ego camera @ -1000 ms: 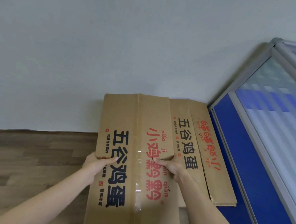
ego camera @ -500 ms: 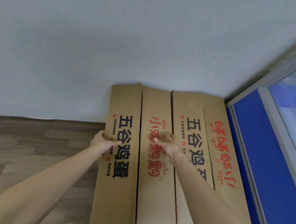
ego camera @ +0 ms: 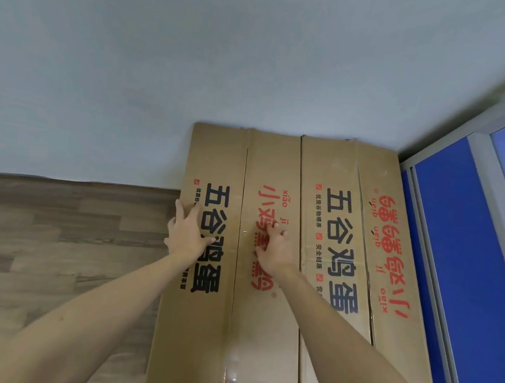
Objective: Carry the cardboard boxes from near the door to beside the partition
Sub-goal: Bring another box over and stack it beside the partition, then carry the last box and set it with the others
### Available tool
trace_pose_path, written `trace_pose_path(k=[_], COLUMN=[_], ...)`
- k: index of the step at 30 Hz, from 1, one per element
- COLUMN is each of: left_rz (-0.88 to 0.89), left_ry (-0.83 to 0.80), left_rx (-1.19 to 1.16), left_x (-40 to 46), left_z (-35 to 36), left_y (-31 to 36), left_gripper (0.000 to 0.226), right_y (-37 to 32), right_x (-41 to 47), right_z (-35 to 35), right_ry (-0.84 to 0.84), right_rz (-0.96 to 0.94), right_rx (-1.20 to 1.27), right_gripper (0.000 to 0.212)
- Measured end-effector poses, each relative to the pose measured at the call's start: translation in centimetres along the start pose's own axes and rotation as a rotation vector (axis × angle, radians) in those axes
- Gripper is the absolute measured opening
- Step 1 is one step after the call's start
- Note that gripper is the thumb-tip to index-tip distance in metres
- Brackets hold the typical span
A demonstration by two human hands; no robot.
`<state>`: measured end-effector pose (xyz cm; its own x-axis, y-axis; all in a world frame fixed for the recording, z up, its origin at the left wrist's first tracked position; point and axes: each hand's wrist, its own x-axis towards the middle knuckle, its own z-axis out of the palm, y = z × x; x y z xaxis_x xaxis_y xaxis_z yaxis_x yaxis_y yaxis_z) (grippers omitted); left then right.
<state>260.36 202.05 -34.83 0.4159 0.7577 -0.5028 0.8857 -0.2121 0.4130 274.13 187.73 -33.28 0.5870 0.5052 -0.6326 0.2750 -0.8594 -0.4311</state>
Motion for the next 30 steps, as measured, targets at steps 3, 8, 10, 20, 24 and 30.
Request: trace_pose_path(k=[3, 8, 10, 20, 24, 30], left_rz=[-0.005, 0.014, 0.009, 0.061, 0.104, -0.011], left_ry=[0.004, -0.05, -0.101, -0.084, 0.124, 0.442], left_rx=[0.029, 0.009, 0.002, -0.19, -0.415, -0.873], left_x=[0.1, 0.1, -0.5, -12.4, -20.6, -33.0], left_z=[0.1, -0.6, -1.2, -9.0, -13.4, -18.9], left_y=[0.0, -0.3, -0.4, 0.9, 1.0, -6.5], left_gripper=[0.095, 0.097, 0.098, 0.042, 0.028, 0.018], right_y=[-0.3, -0.1, 0.4, -0.1, -3.7, -12.1], right_x=[0.3, -0.8, -2.2, -14.3, -18.8, -28.7], right_z=[-0.1, -1.4, -1.8, -9.0, -11.8, -10.0], right_ry=[-0.023, -0.081, -0.087, -0.002, 0.079, 0.095], right_rz=[-0.005, -0.004, 0.015, -0.055, -0.276, -0.562], right_rx=[-0.058, 0.031, 0.102, 0.199, 0.113, 0.173], right_gripper=[0.069, 0.069, 0.062, 0.041, 0.03, 0.031])
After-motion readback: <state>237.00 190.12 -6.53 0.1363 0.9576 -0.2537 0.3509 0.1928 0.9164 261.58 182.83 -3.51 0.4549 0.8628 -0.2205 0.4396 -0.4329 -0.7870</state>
